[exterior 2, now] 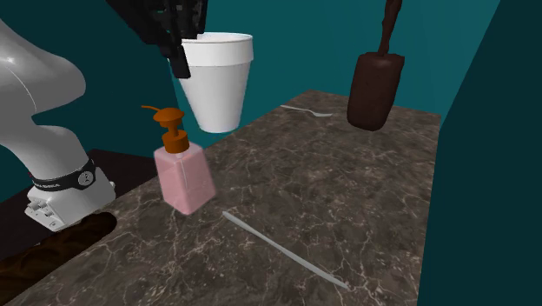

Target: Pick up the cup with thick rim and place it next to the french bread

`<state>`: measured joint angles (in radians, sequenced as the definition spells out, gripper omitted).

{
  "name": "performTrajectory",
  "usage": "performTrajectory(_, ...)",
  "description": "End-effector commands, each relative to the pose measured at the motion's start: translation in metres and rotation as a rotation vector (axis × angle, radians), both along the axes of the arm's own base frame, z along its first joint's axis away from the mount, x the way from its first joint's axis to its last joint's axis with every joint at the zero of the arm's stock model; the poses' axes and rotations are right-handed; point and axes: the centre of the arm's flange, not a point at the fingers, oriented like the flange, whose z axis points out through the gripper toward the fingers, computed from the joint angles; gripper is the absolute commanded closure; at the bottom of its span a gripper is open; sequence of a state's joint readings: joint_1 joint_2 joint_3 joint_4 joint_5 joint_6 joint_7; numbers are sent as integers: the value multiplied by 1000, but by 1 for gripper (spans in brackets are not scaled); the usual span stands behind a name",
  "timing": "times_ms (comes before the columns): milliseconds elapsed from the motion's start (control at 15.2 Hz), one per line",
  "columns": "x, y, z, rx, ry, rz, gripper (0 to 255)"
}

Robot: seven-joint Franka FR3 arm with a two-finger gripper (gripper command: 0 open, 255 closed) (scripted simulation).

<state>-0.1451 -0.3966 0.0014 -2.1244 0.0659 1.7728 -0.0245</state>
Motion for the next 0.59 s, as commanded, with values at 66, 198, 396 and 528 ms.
performTrajectory(66, -22, -35, 0, 1, 0, 1, 255)
performTrajectory(198, -37, -57, 0, 1, 0, 1, 255)
performTrajectory(396, -58, -91, 0, 1, 0, 1, 255)
performTrajectory(528, -73, -113, 0, 1, 0, 1, 255)
